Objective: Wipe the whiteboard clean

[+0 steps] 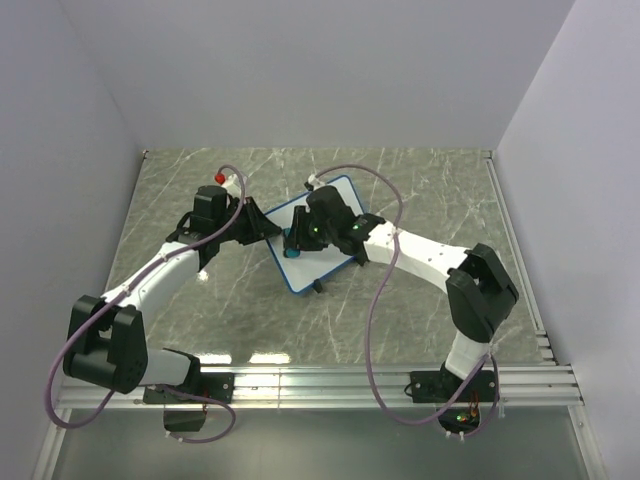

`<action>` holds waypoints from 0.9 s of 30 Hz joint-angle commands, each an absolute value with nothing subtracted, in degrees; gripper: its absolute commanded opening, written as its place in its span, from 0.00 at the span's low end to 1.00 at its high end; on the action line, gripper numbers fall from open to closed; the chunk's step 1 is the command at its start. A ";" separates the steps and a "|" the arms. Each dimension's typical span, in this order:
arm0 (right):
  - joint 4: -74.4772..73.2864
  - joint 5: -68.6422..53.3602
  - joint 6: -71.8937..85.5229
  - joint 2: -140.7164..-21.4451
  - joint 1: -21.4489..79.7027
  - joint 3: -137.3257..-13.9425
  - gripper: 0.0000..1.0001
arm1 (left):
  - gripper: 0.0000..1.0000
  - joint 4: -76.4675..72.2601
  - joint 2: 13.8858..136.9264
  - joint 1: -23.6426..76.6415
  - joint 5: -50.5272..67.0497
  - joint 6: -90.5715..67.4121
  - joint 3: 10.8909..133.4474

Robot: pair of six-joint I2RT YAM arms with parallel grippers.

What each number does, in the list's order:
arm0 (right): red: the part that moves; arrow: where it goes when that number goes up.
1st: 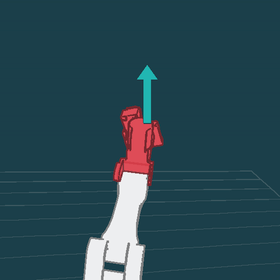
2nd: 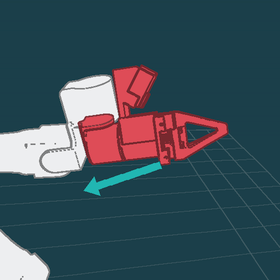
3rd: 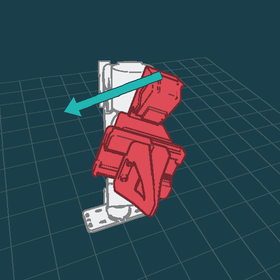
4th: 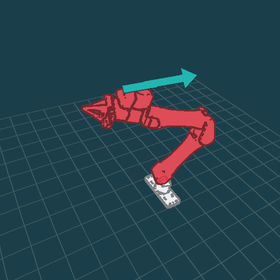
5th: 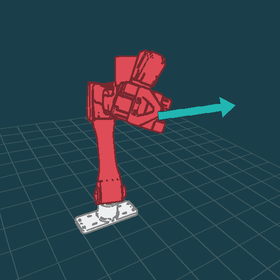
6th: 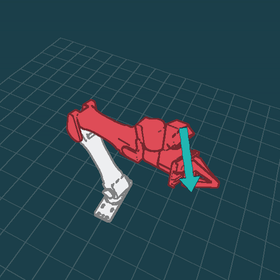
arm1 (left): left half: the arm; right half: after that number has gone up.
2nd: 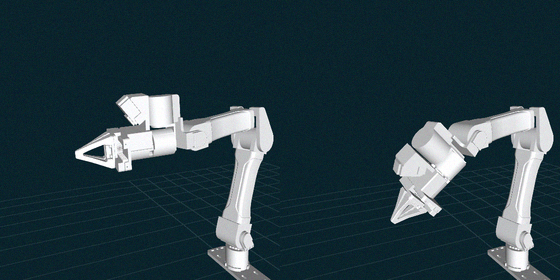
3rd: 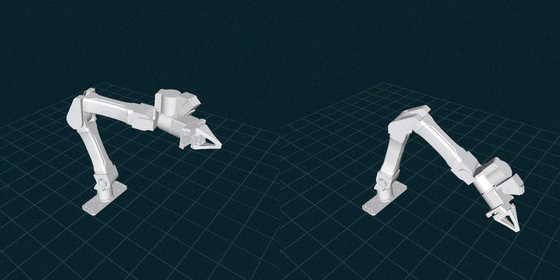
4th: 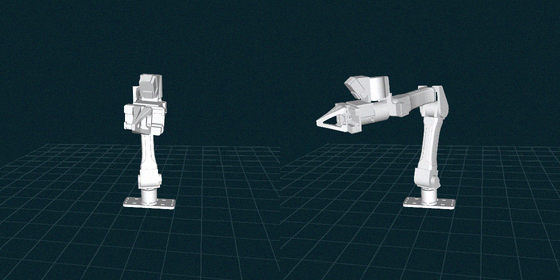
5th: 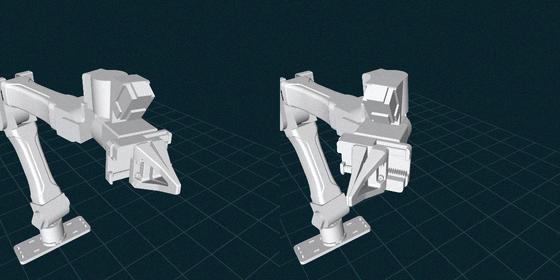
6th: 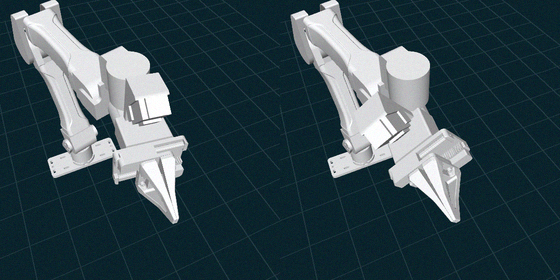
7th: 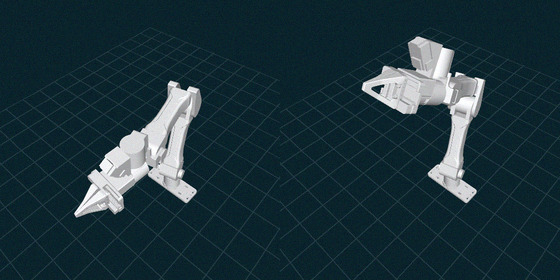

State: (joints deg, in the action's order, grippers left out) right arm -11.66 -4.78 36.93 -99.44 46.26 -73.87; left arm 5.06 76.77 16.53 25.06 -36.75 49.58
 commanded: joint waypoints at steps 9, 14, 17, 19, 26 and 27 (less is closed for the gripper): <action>-8.96 2.11 33.22 -108.89 35.68 -79.10 0.00 | 0.00 13.88 73.56 18.19 25.58 -33.05 49.22; -8.79 1.41 34.80 -109.60 35.24 -79.19 0.00 | 0.00 13.98 74.09 18.19 25.66 -32.61 49.31; -6.86 0.27 36.73 -107.85 35.85 -75.33 0.00 | 0.00 13.62 74.70 18.11 25.84 -32.52 49.39; -5.55 0.18 38.14 -105.75 36.73 -71.57 0.00 | 0.00 13.18 74.88 18.11 25.84 -32.52 49.48; -2.37 0.18 41.83 -96.95 43.85 -62.05 0.00 | 0.00 11.60 76.20 18.19 26.10 -32.78 49.57; -2.37 0.18 42.10 -96.51 44.21 -61.70 0.00 | 0.00 11.51 76.29 18.19 26.10 -32.78 49.74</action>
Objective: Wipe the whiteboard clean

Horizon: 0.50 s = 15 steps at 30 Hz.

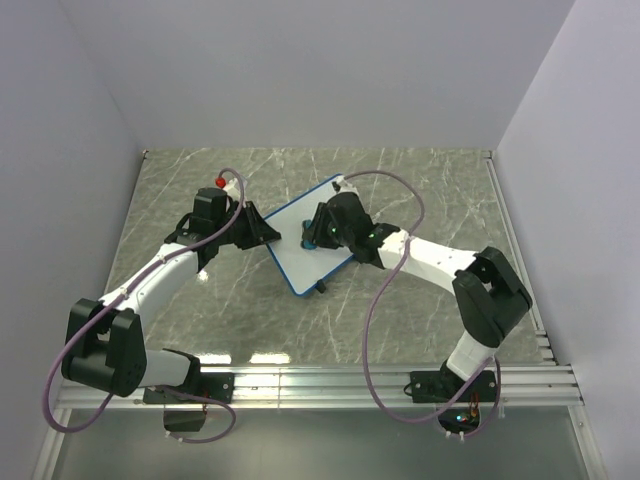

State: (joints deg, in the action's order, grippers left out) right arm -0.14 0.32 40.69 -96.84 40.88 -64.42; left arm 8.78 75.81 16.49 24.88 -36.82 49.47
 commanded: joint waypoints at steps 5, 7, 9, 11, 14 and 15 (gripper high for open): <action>-3.77 0.79 41.57 -96.41 44.21 -63.01 0.00 | 0.00 11.34 76.47 18.19 26.28 -32.78 50.19; -4.65 1.05 41.22 -97.46 43.42 -64.94 0.00 | 0.00 11.42 76.29 18.19 26.37 -32.78 49.92; -5.01 1.58 40.70 -98.43 42.37 -66.26 0.00 | 0.00 12.04 75.59 18.19 26.28 -32.52 49.75; -6.06 2.02 40.08 -100.36 40.09 -69.16 0.00 | 0.00 12.65 74.97 18.19 26.10 -31.91 49.22; -7.47 2.20 39.29 -103.61 36.48 -73.29 0.00 | 0.00 13.45 74.10 18.28 26.10 -31.55 48.52; -7.73 2.37 38.94 -104.41 35.52 -74.08 0.00 | 0.00 13.62 73.83 18.19 25.84 -31.55 48.34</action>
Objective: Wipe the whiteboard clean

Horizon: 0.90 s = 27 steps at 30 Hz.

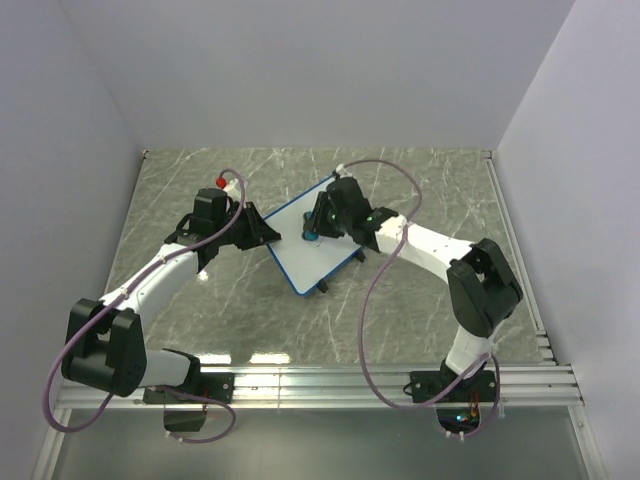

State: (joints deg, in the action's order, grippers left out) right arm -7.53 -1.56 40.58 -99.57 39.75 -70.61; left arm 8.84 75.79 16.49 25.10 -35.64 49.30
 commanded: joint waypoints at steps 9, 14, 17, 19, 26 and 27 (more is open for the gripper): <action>-8.26 3.52 37.62 -110.65 29.27 -74.18 0.00 | 0.00 15.82 72.77 18.19 25.22 -30.06 47.99; -5.72 1.59 40.50 -109.96 29.62 -69.27 0.00 | 0.00 15.82 73.65 18.11 25.49 -29.53 48.43; -3.78 1.32 42.62 -107.06 31.81 -65.75 0.00 | 0.00 15.47 74.35 18.19 25.58 -29.53 48.60; -3.60 1.67 43.76 -104.42 34.43 -64.16 0.00 | 0.00 14.86 74.79 18.11 25.58 -29.62 48.78; -0.87 -3.34 51.95 -94.93 39.98 -62.39 0.00 | 0.00 13.10 76.02 18.19 25.84 -30.41 49.22; -2.10 -3.51 51.77 -93.96 40.51 -63.97 0.00 | 0.00 12.92 76.11 18.19 25.93 -30.41 49.31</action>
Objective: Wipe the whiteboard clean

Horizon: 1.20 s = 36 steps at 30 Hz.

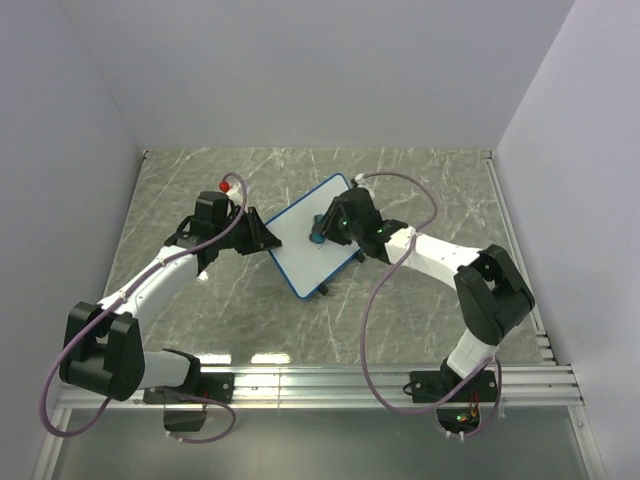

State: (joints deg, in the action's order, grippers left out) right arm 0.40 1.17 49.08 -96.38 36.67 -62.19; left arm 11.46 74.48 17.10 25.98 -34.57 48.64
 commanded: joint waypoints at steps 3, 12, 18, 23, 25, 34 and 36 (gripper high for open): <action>-2.46 -3.25 52.21 -91.94 42.18 -64.25 0.00 | 0.00 12.48 76.55 18.19 25.84 -30.41 49.39; -5.80 -0.09 48.96 -94.74 38.33 -65.74 0.00 | 0.00 13.27 75.50 18.19 25.84 -30.06 49.13; -6.59 2.37 44.57 -98.34 29.02 -67.75 0.00 | 0.00 14.76 74.01 18.19 25.75 -29.45 48.78; -8.87 1.58 40.44 -103.53 22.86 -73.38 0.00 | 0.00 15.91 73.04 18.11 25.58 -28.65 48.17; -9.67 1.23 39.90 -104.94 22.68 -75.40 0.00 | 0.00 16.00 72.60 18.19 25.31 -28.48 47.64; -4.84 -0.62 45.25 -99.94 29.00 -69.62 0.00 | 0.00 15.38 72.95 18.11 25.31 -28.83 47.20; -3.26 -0.70 46.40 -97.92 30.66 -67.42 0.00 | 0.00 14.77 73.30 18.19 25.40 -29.09 47.20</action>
State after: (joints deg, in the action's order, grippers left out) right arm -6.59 0.67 43.97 -101.91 27.18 -69.54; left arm 12.49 73.45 17.98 27.81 -32.36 48.10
